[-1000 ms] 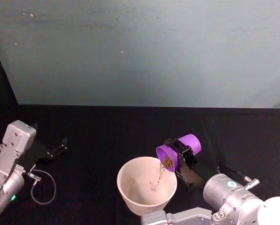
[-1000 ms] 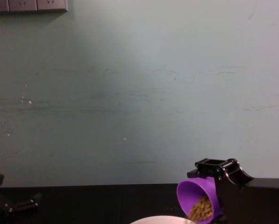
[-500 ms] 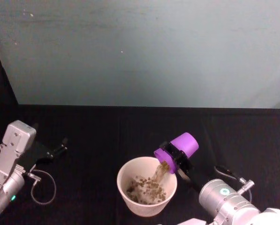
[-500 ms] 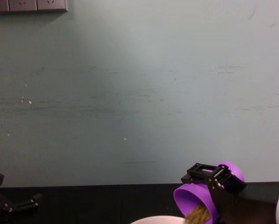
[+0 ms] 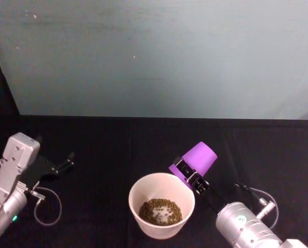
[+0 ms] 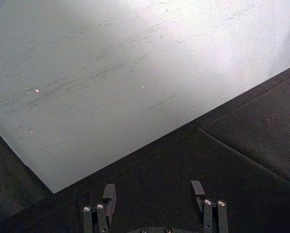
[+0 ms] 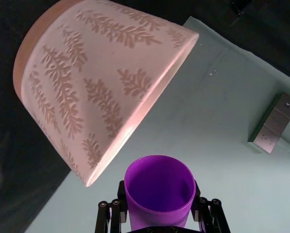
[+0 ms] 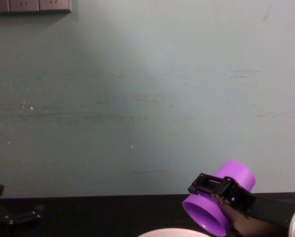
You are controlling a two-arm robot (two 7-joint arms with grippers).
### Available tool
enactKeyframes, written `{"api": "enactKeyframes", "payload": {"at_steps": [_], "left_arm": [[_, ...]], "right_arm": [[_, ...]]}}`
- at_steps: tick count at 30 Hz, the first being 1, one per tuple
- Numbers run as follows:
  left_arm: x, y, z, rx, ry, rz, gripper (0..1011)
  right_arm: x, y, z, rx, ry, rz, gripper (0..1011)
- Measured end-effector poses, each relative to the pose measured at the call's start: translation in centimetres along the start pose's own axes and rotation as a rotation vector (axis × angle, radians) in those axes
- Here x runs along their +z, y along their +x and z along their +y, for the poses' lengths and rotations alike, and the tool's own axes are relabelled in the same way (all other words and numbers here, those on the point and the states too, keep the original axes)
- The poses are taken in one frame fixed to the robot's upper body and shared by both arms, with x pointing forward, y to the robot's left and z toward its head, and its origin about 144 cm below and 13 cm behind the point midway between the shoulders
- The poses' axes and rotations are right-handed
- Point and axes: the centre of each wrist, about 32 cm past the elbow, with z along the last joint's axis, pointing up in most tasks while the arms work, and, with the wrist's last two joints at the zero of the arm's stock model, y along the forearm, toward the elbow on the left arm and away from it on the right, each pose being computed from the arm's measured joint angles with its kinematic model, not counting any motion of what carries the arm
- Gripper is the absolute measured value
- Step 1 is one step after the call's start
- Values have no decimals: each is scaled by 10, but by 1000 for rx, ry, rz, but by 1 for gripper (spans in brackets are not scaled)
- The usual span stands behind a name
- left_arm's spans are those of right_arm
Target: Pick up the cup and pour the mung beans from the cup into the bowl.
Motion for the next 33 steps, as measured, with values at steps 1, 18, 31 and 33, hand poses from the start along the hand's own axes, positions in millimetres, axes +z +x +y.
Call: {"api": "enactKeyframes", "payload": {"at_steps": [1,18,31,33], "left_arm": [[0,0,0,0,0,0,1003],[0,0,0,0,0,0,1003],[0,0,0,0,0,0,1003],[0,0,0,0,0,0,1003]], "right_arm": [[0,0,0,-1,-1,-5,732],[-21,0,-6,-33,11,329,733],[-77,-27,-12,-111,82,1048,732],[-84,-35,-11,-123,107,1168,733]]}}
